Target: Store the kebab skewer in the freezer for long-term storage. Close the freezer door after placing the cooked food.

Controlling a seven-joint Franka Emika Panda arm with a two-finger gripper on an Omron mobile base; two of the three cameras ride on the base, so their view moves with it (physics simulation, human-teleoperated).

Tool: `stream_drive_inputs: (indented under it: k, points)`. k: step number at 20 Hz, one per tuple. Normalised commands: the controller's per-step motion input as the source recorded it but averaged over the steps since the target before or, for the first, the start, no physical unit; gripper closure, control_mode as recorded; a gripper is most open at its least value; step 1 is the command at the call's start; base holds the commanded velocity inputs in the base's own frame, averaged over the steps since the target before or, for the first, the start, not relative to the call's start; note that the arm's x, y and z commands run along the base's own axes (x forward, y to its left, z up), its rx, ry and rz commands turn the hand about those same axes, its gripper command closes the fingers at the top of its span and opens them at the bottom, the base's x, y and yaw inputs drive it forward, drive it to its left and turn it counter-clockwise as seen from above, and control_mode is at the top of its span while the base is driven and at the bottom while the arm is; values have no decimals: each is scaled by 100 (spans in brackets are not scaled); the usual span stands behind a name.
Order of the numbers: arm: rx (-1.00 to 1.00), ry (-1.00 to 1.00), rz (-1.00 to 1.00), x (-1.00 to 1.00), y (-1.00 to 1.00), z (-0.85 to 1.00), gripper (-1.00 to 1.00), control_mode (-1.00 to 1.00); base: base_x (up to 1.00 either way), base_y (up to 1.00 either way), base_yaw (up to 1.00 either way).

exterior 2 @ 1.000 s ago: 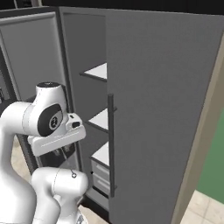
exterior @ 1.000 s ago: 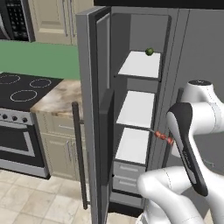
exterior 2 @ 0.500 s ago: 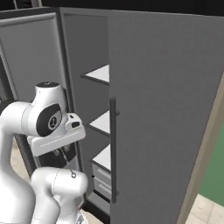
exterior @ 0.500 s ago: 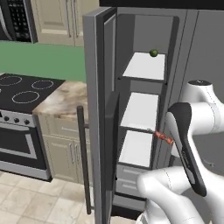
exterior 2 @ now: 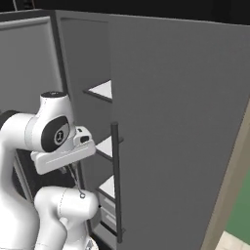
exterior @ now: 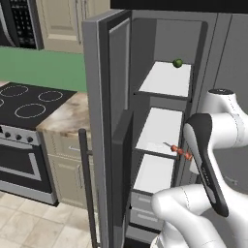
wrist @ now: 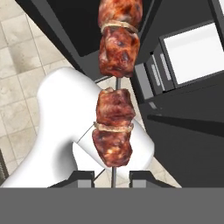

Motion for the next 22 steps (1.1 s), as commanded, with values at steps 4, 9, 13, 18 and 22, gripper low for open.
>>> stream_drive_inputs:
  k: [4, 9, 13, 18, 22]
  points:
    - [0, 0, 0, 0, 0, 0, 100, 100, 23, 11, 7]
    - [0, 0, 0, 0, 0, 0, 100, 100, 2, 38, 0]
    - [0, 0, 0, 0, 0, 0, 100, 100, 15, 37, 0]
    - [0, 0, 0, 0, 0, 0, 100, 100, 16, 24, 0]
    - [0, 0, 0, 0, 0, 0, 100, 100, 1, 1, 0]
